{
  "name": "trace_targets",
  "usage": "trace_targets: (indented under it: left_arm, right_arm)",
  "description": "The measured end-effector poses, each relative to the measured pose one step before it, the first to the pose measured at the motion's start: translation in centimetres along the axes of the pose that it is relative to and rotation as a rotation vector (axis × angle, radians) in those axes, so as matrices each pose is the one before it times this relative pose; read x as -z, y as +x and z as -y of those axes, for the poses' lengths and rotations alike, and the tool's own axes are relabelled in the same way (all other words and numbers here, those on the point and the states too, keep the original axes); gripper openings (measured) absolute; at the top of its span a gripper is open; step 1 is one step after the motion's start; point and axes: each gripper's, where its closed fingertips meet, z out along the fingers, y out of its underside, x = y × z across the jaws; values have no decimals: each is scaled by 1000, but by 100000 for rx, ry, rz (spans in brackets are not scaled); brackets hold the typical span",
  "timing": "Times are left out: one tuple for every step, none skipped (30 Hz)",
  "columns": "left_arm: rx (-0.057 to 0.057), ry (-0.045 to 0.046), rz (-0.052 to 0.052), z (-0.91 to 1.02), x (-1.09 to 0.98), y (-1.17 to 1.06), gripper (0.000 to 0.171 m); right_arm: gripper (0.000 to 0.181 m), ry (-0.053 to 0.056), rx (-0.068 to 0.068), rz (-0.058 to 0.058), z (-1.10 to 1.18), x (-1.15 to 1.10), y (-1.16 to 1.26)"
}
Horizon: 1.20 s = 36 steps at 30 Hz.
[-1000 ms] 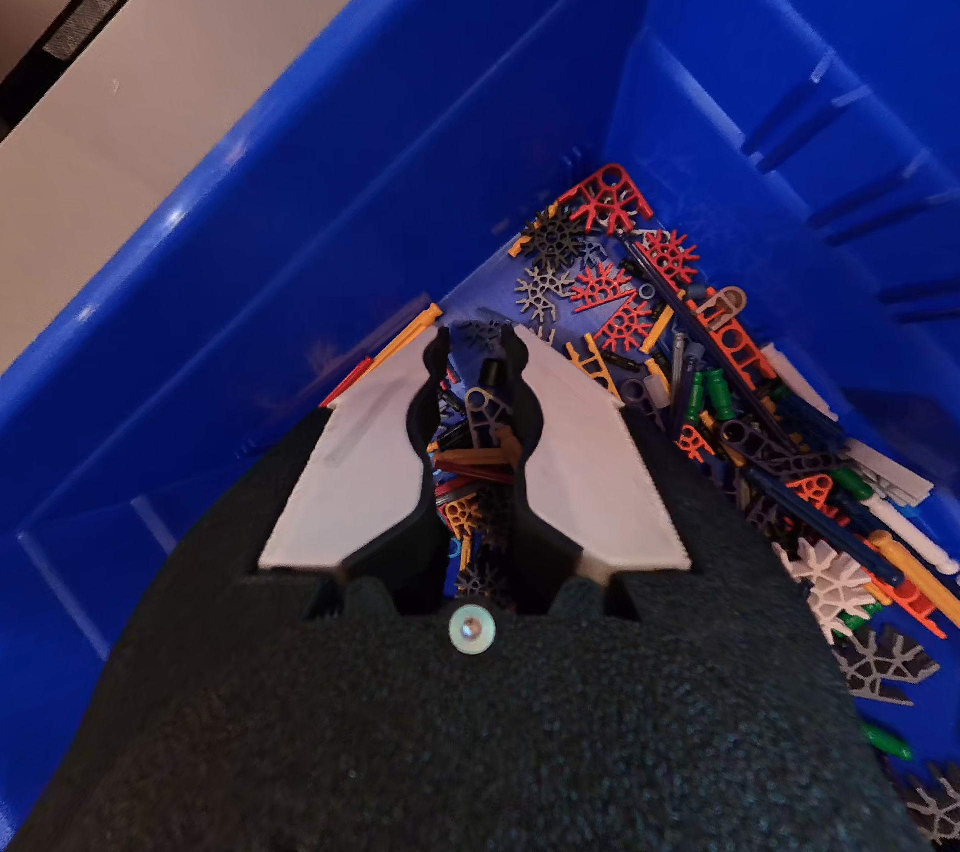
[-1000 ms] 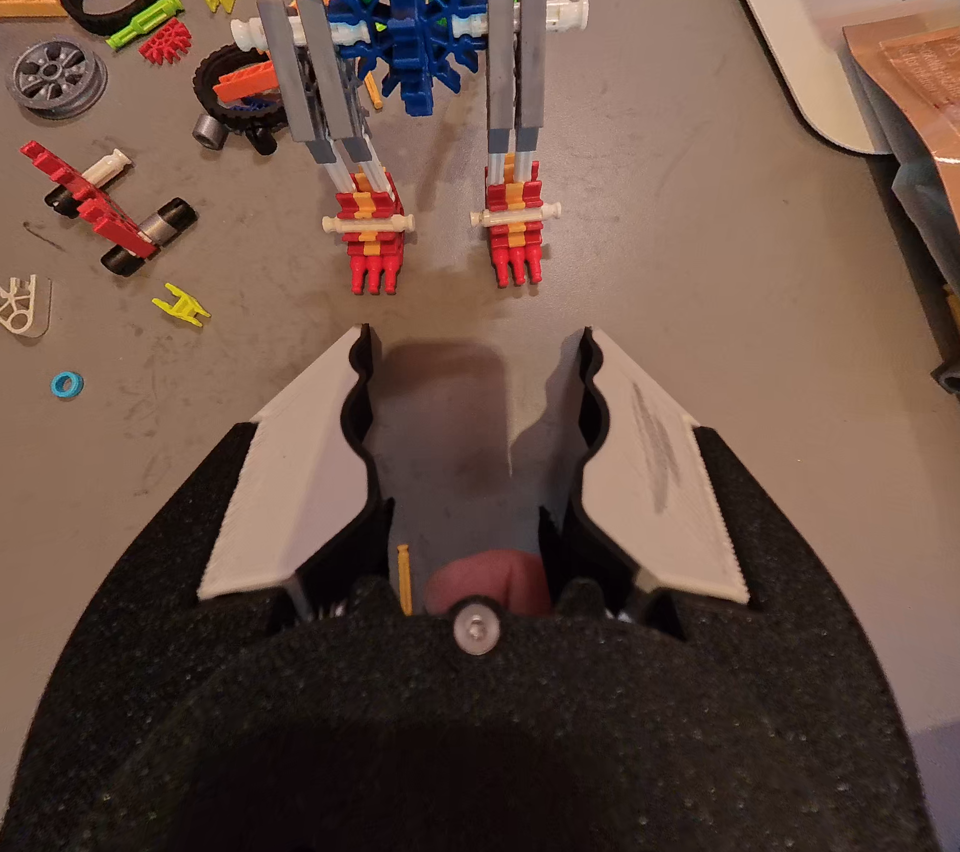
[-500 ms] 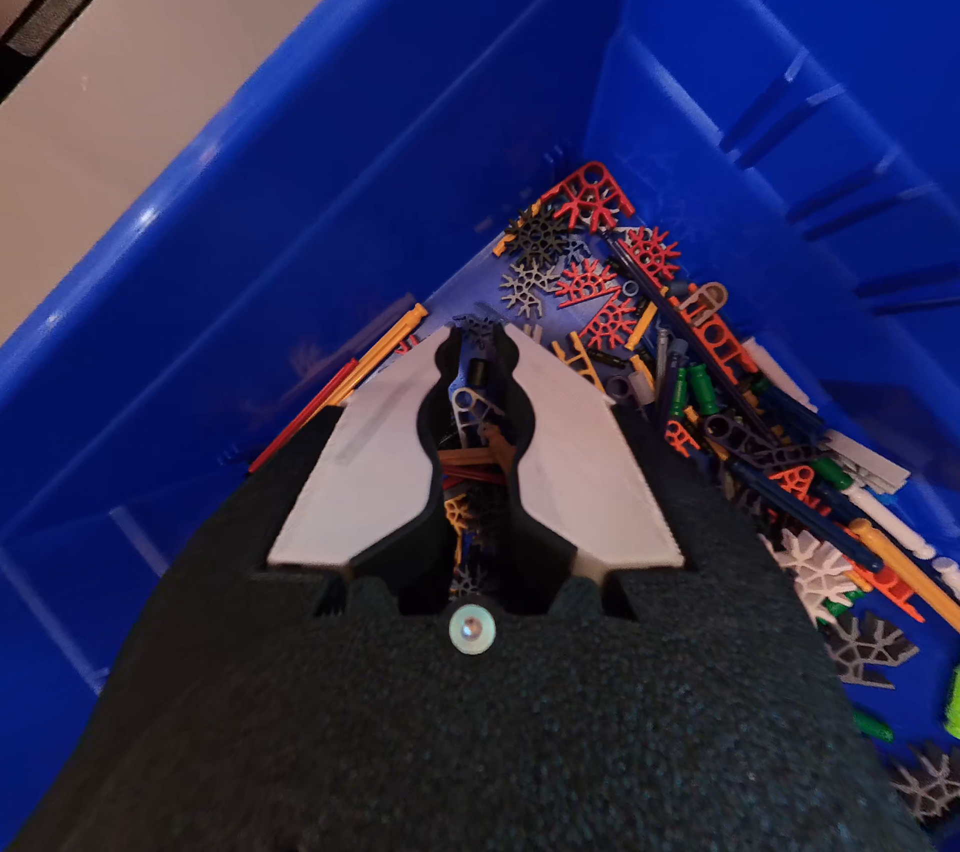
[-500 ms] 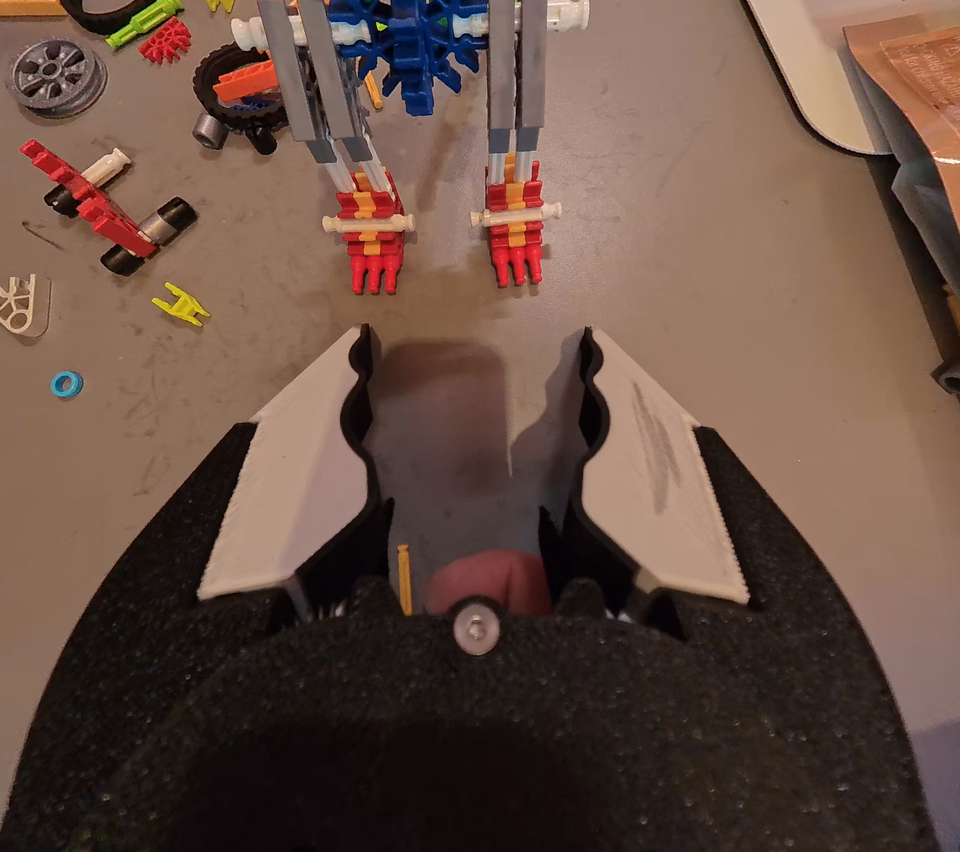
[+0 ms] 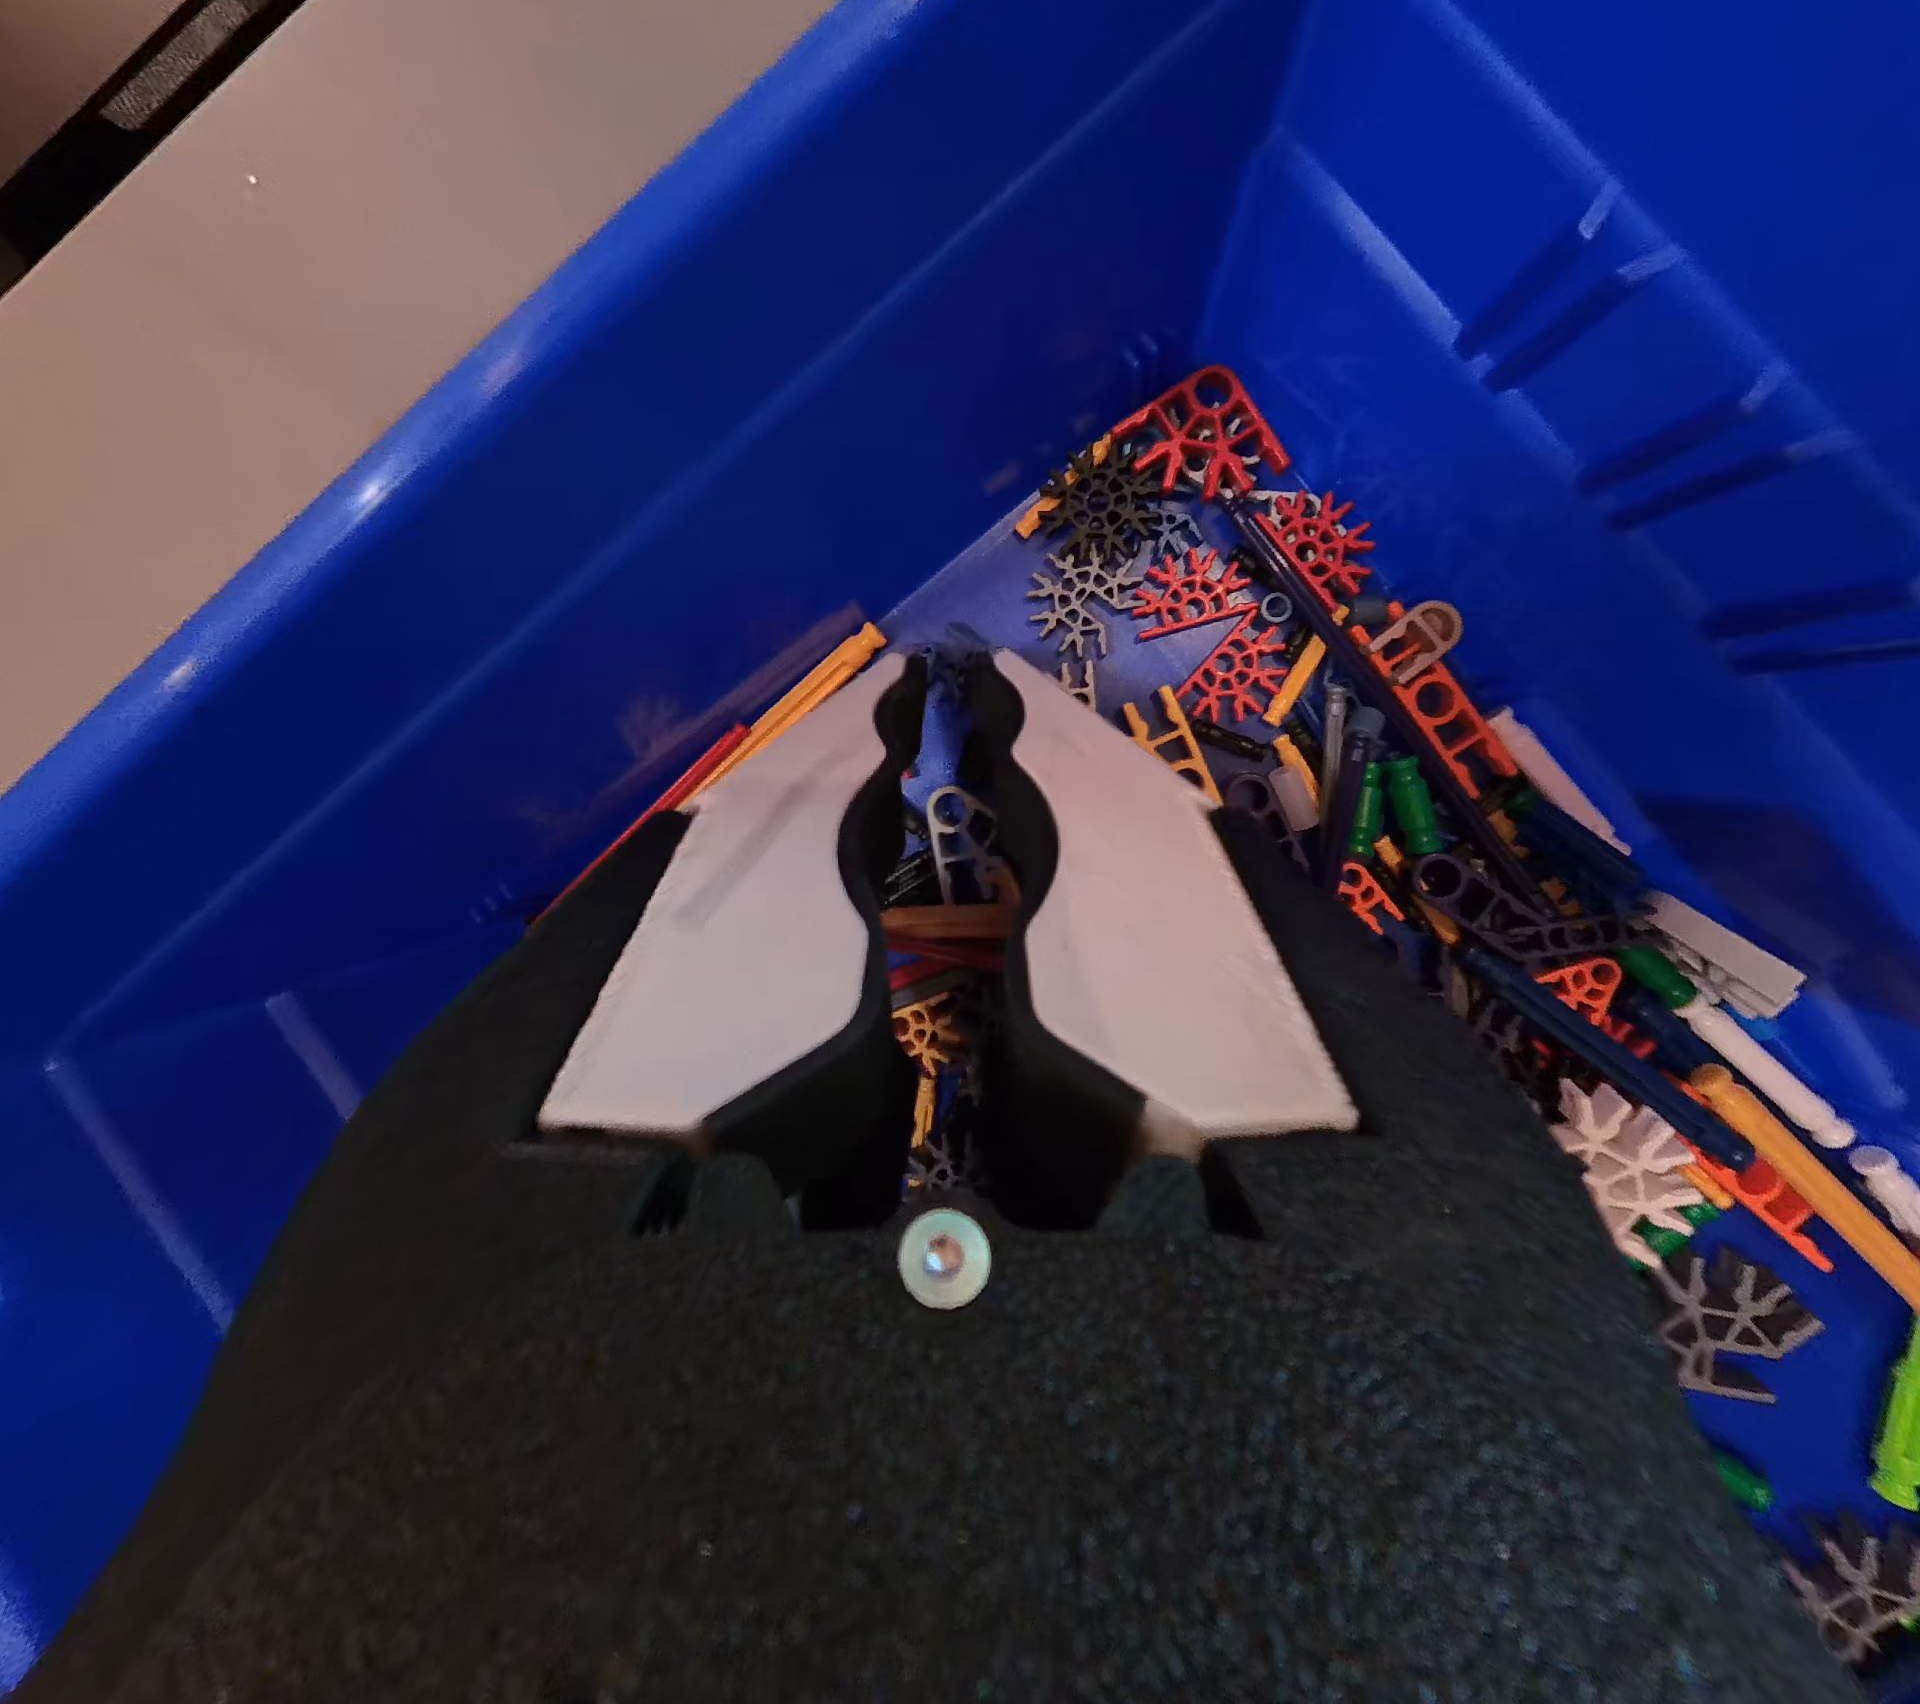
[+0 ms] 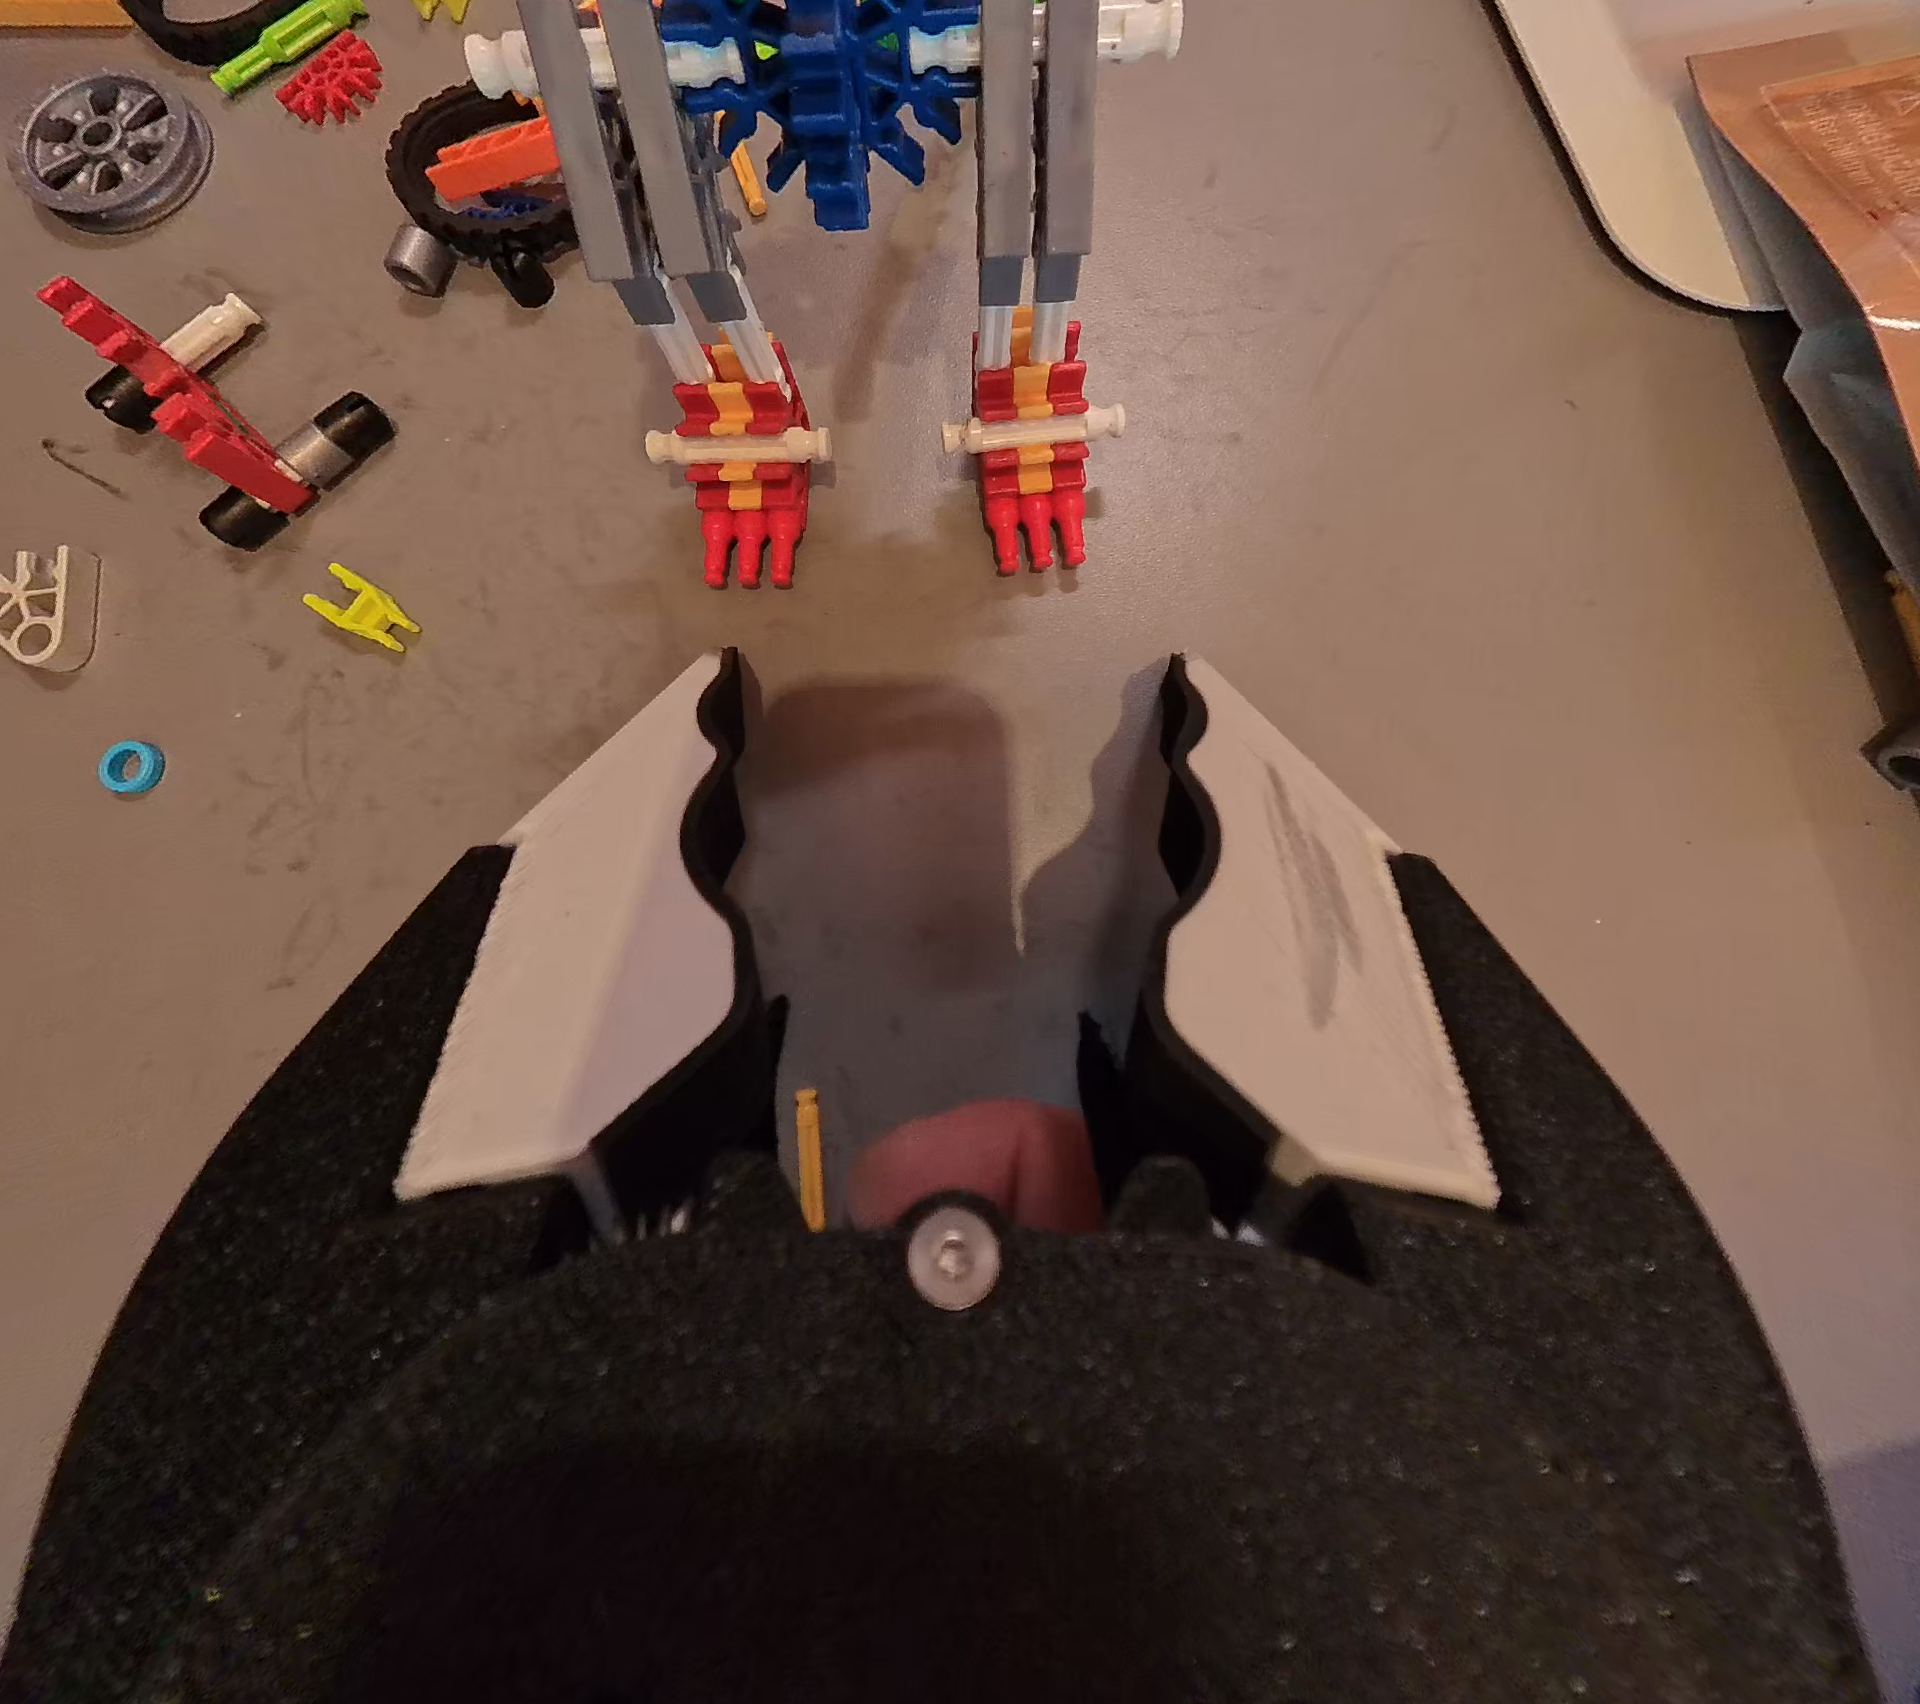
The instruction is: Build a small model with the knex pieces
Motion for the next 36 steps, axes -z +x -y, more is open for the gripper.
trace_targets:
  left_arm:
    - [1195, -496, -461, -68, 2, 12, 10]
    - [728, -909, -170, -149, -62, 7, 14]
    - [189, -886, 271, -154, -106, -13, 15]
    - [-192, -655, 249, -111, -144, 21, 16]
    - [156, -616, -659, -106, -168, 177, 18]
    - [729, -222, -312, -24, -140, 97, 18]
    - [202, 271, 406, 91, -49, -39, 18]
    - [14, -404, 911, -16, -40, -116, 18]
    - [-29, -56, 335, 26, -6, -63, 18]
    - [260, 194, 168, 23, -24, -14, 17]
    - [-278, 354, 37, 33, -16, 54, 16]
    - [-1170, 306, 359, 26, -9, 49, 15]
    - [-1625, 206, 638, 33, -1, 43, 14]
    - [-1145, 21, 520, 32, -1, 16, 14]
    - [-361, -1, 275, 33, -20, -4, 14]
    - [-1122, 173, 383, 61, -23, -12, 13]
    - [-1679, 305, 836, 40, -17, -50, 13]
    - [-530, 147, 442, 40, -29, -20, 13]
    - [-87, 52, -139, 31, -10, 48, 13]
    - [-99, 106, -35, 24, -15, -10, 13]
    - [540, 348, 266, 49, -29, -71, 14]
    - [783, 452, -313, 54, -50, -11, 15]
    - [776, 283, -587, 37, -31, 15, 16]
    - [1099, 370, -744, 42, -28, 15, 16]
    - [1118, 726, -1214, 50, -24, 82, 18]
    - [1079, 330, -569, -1, -2, -40, 19]
    - [940, 213, -1135, 0, 29, 67, 23]
    - [1160, -168, -793, -51, 22, 43, 25]
    - [143, 37, -43, -27, -1, -40, 26]
    - [-162, 182, -18, 17, -8, -11, 25]
    - [205, 112, 93, 36, -24, -23, 25]
    - [149, 119, 195, 37, -34, -19, 25]
    - [-108, 188, 591, 50, -35, -51, 24]
    - [-253, 138, 509, 52, -46, -25, 22]
    - [-518, 152, 793, 56, -41, -33, 19]
    - [-1106, 59, 1131, 43, -46, -56, 15]
  right_arm:
    - [81, 2, -17, 17, 0, 0, -4]
    - [81, 7, -19, 15, -3, 4, 4]
    - [81, 5, -1, 2, 1, 0, 0]
    - [81, -12, 18, -14, 3, -4, -5]
    - [81, -11, 17, -14, -1, 1, 3]
    - [81, -2, 18, -16, 4, -4, -4]
    - [81, -4, 21, -15, -6, 6, -3]
    - [81, -9, 23, -19, -1, 1, 4]
    - [81, -7, 10, -5, 3, -4, -6]
    - [81, 7, -4, 12, -3, 4, 6]
    - [81, 3, 5, 16, 0, 0, -2]
    - [81, -10, 19, 5, 3, -4, -7]
    - [81, -6, 21, 0, -8, -7, 2]
    - [81, 1, 11, 0, 0, 0, 1]
    - [81, -6, 23, -9, -1, 0, 3]
    - [81, -14, 49, -18, -3, 2, -8]
    - [81, -21, 70, -29, -6, -10, 1]
    - [81, -33, 83, -37, -2, -1, -11]
    - [81, -40, 89, -59, -10, -8, -7]
    - [81, -28, 71, -40, 0, -3, 3]
    - [81, 1, 17, 10, 0, 0, 0]
    - [81, 10, -25, 35, -3, 4, 1]
    - [81, 15, -38, 37, 3, -2, 6]
    - [81, 12, -27, 34, 2, -1, -7]
    - [81, 1, 6, 7, 0, 0, -1]
    - [81, -7, 37, -3, -8, -7, 3]
    - [82, -5, 39, 0, 4, -4, -5]
    - [82, 15, 7, 19, -8, 9, 0]
    - [82, 68, -50, 83, 5, 0, -7]
    - [82, 74, -97, 109, -2, 8, 2]
    - [82, 34, -46, 47, 0, 2, -2]
    - [82, -18, 78, -37, -4, 2, -3]
    - [82, -62, 182, -64, -14, -5, -14]
    - [82, -71, 196, -62, -3, -3, -7]
    - [82, -41, 119, -31, -5, -12, -17]
    - [83, -7, 31, 10, -1, 0, 1]
